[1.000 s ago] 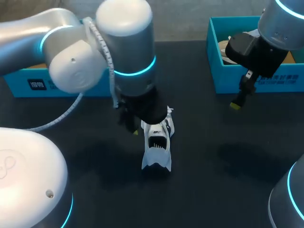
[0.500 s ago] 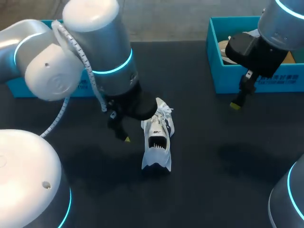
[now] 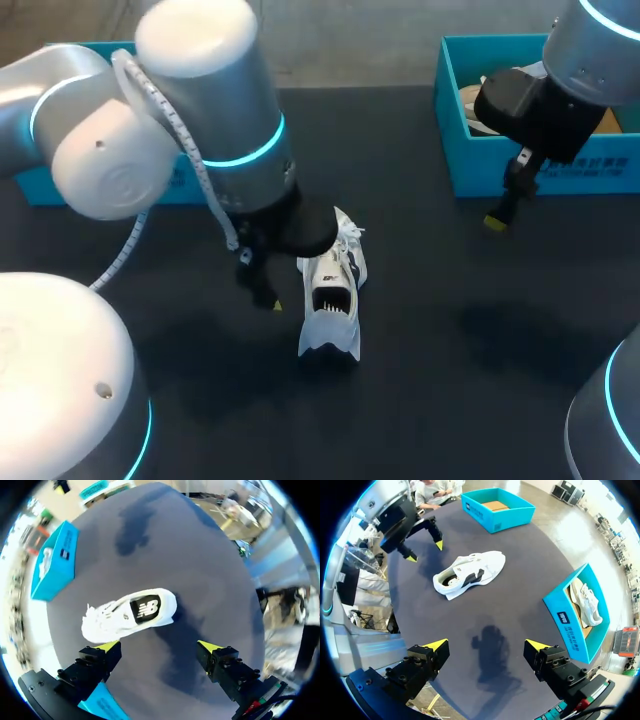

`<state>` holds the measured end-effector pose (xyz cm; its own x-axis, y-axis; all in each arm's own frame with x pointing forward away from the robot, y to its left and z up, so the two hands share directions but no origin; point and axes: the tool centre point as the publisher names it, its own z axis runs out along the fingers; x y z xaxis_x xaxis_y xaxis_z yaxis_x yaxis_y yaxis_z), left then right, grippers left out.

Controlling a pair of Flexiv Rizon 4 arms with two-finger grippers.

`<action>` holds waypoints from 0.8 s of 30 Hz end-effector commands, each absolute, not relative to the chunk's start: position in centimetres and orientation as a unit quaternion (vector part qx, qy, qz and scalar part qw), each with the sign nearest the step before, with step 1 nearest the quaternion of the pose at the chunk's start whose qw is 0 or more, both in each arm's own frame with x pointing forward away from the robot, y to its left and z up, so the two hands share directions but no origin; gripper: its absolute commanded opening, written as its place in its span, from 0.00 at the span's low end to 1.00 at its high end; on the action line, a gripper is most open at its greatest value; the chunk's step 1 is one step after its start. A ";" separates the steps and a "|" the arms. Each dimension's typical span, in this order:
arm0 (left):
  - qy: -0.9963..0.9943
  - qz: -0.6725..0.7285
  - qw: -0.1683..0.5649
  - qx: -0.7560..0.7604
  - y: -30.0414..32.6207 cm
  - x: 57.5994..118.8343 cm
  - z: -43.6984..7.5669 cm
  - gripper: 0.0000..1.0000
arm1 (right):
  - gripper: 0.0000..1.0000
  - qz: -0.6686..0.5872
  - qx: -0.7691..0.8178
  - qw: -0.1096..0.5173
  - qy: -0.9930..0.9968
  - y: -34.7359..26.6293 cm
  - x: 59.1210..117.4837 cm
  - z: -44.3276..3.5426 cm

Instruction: Take the shoe out of the shoebox, open the shoe tongue, remove and reinsert the insole, then place the shoe into the shoebox

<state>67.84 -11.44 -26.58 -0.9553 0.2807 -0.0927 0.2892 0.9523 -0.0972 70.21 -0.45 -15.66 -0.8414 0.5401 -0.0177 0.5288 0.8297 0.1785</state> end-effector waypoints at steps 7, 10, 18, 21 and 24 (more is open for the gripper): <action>0.997 -0.018 0.039 0.062 -13.0 67.7 -29.2 1.00 | 1.00 0.082 0.280 0.032 0.956 -0.3 70.4 -15.7; 0.996 -0.029 0.042 0.068 -13.8 67.5 -30.0 1.00 | 1.00 0.082 0.280 0.032 0.956 -0.3 70.4 -15.7; 0.996 -0.040 0.033 0.074 -16.9 66.7 -32.2 1.00 | 1.00 0.082 0.280 0.032 0.956 -0.3 70.4 -15.7; 0.996 -0.043 0.032 0.070 -17.7 66.3 -33.2 1.00 | 1.00 0.082 0.280 0.032 0.956 -0.3 70.4 -15.7; 0.997 -0.042 0.027 0.061 -18.3 65.9 -34.2 1.00 | 1.00 0.082 0.280 0.032 0.956 -0.3 70.4 -15.7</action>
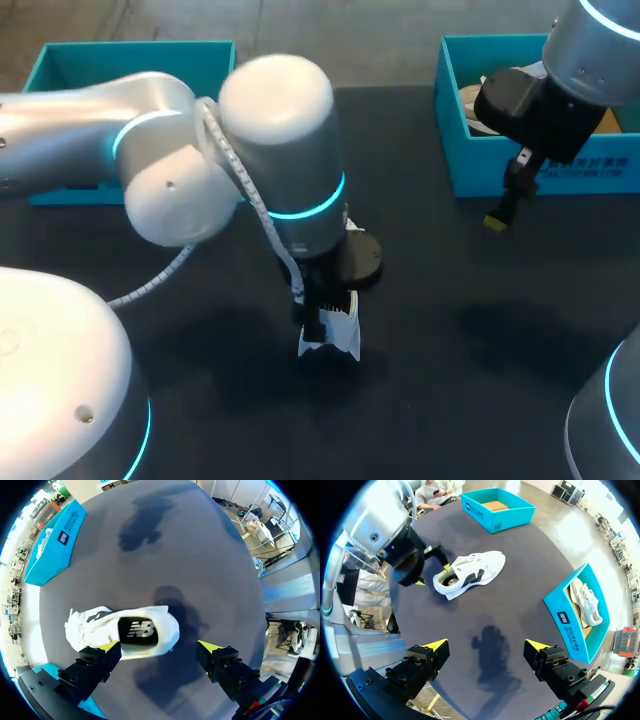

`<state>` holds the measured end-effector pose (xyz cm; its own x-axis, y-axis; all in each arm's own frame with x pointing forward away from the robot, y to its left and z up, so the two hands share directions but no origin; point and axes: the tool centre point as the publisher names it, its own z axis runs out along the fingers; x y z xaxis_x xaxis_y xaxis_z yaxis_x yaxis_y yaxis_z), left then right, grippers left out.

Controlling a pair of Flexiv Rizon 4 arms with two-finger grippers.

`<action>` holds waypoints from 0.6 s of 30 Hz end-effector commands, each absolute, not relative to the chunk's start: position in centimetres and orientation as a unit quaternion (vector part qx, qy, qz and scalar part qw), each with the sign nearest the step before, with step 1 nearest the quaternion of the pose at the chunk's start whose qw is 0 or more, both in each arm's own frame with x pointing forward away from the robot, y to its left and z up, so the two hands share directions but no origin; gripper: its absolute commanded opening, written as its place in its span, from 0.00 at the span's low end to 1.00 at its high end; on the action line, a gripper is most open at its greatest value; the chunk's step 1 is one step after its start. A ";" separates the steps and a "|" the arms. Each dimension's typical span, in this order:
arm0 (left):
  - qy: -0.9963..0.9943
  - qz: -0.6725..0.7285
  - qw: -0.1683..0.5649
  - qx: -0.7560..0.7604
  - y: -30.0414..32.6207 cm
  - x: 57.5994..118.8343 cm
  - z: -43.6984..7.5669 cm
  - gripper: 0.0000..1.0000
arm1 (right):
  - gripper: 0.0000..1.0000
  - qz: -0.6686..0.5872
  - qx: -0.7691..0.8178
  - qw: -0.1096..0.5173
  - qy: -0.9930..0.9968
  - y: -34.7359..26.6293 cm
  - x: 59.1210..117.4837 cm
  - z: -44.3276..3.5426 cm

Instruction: Take the shoe out of the shoebox, open the shoe tongue, remove and reinsert the insole, then place the shoe into the shoebox

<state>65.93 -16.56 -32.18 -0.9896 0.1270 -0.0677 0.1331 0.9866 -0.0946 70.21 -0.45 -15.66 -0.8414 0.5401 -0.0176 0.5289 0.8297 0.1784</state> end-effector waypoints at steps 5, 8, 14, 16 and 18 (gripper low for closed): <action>0.998 -0.033 0.024 0.058 -18.5 65.3 -35.6 1.00 | 1.00 0.082 0.280 0.032 0.956 -0.3 70.4 -15.7; 0.998 -0.025 0.023 0.055 -18.1 65.2 -36.4 1.00 | 1.00 0.082 0.280 0.032 0.956 -0.3 70.4 -15.7; 0.998 -0.004 0.013 0.053 -17.4 64.9 -38.0 1.00 | 1.00 0.082 0.280 0.032 0.956 -0.3 70.4 -15.7; 0.999 -0.002 0.011 0.048 -17.3 64.9 -38.4 1.00 | 1.00 0.082 0.280 0.032 0.956 -0.3 70.4 -15.7; 0.999 0.001 0.010 0.046 -17.3 64.8 -38.8 1.00 | 1.00 0.082 0.280 0.032 0.956 -0.3 70.4 -15.7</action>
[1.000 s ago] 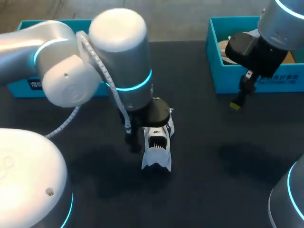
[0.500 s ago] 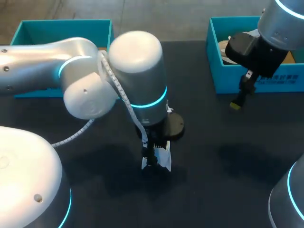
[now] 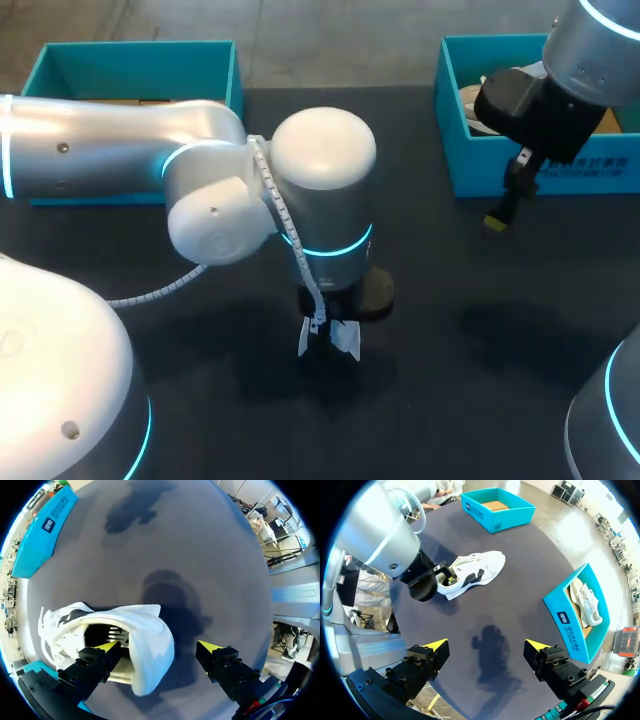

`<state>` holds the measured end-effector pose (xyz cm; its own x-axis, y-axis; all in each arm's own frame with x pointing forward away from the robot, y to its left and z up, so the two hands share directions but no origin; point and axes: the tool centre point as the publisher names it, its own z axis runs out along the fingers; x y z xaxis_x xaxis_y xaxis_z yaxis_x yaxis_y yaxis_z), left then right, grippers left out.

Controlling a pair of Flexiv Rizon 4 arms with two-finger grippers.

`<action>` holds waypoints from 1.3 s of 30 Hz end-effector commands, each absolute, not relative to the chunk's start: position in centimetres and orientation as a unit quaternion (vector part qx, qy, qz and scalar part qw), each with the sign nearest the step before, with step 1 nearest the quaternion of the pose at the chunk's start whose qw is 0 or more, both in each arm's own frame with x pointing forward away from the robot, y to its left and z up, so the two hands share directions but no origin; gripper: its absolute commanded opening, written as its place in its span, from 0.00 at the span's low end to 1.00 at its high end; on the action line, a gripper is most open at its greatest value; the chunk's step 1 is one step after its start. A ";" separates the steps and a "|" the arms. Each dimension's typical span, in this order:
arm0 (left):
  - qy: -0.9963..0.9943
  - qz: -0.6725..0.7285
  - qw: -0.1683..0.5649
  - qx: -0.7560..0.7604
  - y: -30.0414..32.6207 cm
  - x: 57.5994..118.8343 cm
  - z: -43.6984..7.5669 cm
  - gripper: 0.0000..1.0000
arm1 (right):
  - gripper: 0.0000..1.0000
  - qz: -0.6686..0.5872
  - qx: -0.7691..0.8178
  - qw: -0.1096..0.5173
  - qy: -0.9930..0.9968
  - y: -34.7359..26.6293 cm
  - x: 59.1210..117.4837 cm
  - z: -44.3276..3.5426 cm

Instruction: Take the shoe out of the shoebox, open the shoe tongue, remove and reinsert the insole, then place the shoe into the shoebox

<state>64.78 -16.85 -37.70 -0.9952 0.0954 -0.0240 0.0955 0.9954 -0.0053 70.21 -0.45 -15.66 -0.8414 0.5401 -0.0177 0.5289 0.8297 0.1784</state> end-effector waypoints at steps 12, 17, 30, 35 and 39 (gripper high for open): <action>0.999 0.003 -0.001 0.035 -17.0 64.2 -39.8 0.28 | 1.00 0.082 0.280 0.032 0.956 -0.3 70.4 -15.7; 0.999 -0.005 -0.020 0.033 -16.7 63.8 -40.0 0.00 | 1.00 0.082 0.280 0.032 0.956 -0.3 70.4 -15.7; 0.997 -0.026 -0.063 0.042 -15.9 63.1 -37.3 0.00 | 1.00 0.082 0.280 0.032 0.956 -0.3 70.4 -15.7; 0.996 -0.018 -0.062 0.059 -15.0 63.4 -33.7 0.00 | 1.00 0.082 0.280 0.032 0.956 -0.3 70.4 -15.7; 0.996 -0.019 -0.064 0.065 -14.1 63.8 -30.5 0.00 | 1.00 0.082 0.280 0.032 0.956 -0.3 70.4 -15.7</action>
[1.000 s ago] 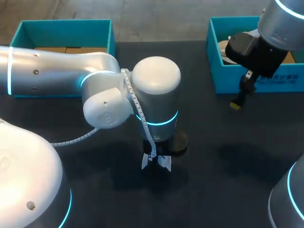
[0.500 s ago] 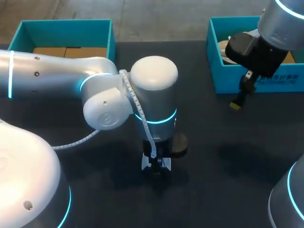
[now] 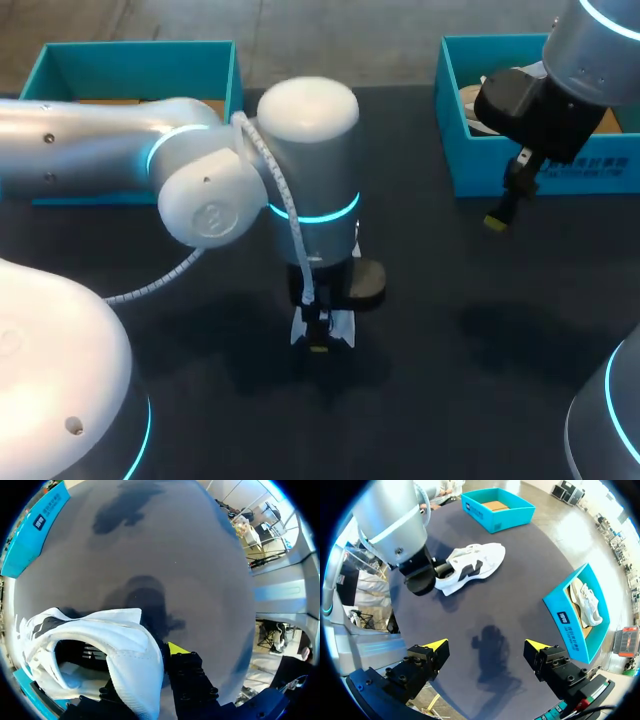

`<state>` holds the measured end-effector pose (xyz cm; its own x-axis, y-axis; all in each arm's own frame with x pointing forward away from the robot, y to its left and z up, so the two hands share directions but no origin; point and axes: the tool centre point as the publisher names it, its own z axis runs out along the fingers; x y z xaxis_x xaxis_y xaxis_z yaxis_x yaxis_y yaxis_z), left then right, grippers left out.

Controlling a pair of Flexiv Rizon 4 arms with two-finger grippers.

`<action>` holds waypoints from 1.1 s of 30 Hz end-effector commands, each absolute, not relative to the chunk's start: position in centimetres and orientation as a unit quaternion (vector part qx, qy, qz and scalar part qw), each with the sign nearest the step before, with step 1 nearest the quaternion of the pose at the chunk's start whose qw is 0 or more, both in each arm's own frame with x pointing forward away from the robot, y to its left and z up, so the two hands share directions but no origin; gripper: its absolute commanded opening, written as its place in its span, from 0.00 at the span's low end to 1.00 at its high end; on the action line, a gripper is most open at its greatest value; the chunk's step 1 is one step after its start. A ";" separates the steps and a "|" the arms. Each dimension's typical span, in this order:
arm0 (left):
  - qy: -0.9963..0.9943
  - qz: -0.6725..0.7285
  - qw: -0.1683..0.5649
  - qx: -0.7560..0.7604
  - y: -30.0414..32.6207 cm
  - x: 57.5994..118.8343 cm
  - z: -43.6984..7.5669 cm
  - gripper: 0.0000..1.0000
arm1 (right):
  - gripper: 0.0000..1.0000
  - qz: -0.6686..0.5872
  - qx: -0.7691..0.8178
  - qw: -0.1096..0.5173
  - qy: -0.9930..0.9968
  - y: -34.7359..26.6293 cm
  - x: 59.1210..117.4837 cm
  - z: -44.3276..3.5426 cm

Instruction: Take the shoe out of the shoebox, open the shoe tongue, remove and reinsert the insole, then place the shoe into the shoebox

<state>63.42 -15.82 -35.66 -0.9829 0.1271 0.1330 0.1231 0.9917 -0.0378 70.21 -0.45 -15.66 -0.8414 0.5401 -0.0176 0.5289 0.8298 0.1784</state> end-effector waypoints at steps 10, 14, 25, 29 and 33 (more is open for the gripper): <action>-0.994 0.014 0.063 -0.089 -12.8 65.4 -23.9 0.00 | 1.00 0.082 0.280 0.032 0.956 -0.3 70.4 -15.7; -0.994 0.018 0.057 -0.091 -12.7 66.4 -22.0 0.00 | 1.00 0.082 0.280 0.032 0.956 -0.3 70.4 -15.7; -0.992 0.018 0.056 -0.114 -12.2 67.7 -18.7 0.00 | 1.00 0.082 0.280 0.032 0.956 -0.3 70.4 -15.7; -0.993 0.020 0.046 -0.106 -12.1 67.9 -18.2 0.00 | 1.00 0.082 0.280 0.032 0.956 -0.3 70.4 -15.7; -0.993 0.020 0.046 -0.106 -12.1 67.9 -18.2 0.00 | 1.00 0.082 0.280 0.032 0.956 -0.3 70.4 -15.7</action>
<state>68.00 -12.38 -18.41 -0.9732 0.2112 0.0913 0.2078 0.9771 -0.0456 70.21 -0.44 -15.66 -0.8415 0.5400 -0.0176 0.5288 0.8298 0.1784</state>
